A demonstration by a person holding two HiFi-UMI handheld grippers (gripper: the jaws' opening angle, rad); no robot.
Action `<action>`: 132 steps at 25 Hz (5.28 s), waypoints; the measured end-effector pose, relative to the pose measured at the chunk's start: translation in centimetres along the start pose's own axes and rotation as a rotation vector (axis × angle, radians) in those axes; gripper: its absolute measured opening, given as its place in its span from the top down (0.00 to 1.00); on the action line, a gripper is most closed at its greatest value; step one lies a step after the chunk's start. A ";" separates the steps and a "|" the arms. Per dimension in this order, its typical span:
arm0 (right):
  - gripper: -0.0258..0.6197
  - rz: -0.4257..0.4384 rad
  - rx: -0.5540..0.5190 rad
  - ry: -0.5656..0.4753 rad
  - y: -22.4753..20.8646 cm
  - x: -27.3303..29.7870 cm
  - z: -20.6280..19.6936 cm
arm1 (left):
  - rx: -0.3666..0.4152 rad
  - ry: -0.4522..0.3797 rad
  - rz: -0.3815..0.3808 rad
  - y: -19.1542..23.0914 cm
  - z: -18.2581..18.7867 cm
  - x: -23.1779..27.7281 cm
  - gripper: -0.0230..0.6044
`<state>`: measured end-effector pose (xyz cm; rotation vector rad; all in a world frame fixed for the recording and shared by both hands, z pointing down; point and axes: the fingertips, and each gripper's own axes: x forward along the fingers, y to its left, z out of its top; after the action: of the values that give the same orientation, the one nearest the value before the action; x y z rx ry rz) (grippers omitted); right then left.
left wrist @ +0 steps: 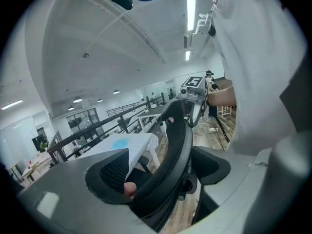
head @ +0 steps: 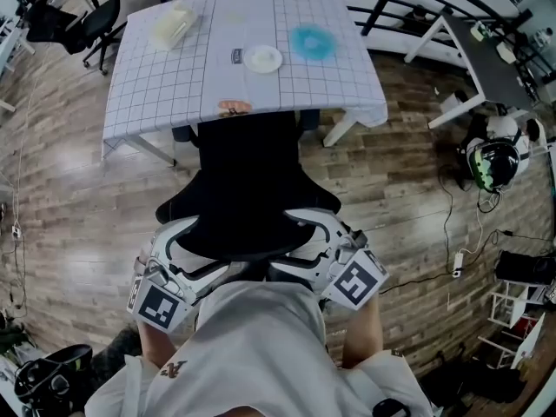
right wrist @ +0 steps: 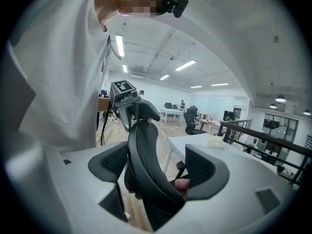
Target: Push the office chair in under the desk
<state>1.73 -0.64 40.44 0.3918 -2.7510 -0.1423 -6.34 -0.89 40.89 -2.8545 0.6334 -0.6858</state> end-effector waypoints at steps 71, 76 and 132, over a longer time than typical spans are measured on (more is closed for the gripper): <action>0.38 0.031 -0.014 -0.016 -19.5 -1.9 -3.8 | -0.025 -0.014 0.050 13.4 3.1 14.2 0.31; 0.38 0.040 -0.021 -0.012 -21.2 -2.6 -4.3 | -0.028 -0.015 0.064 14.2 3.6 15.7 0.31; 0.36 0.011 0.000 -0.013 -29.5 -2.6 -5.0 | -0.013 -0.048 0.019 20.7 4.9 20.6 0.33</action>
<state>13.30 -28.39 39.90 0.3772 -2.7652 -0.1428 4.93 -28.25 40.17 -2.8637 0.6588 -0.6111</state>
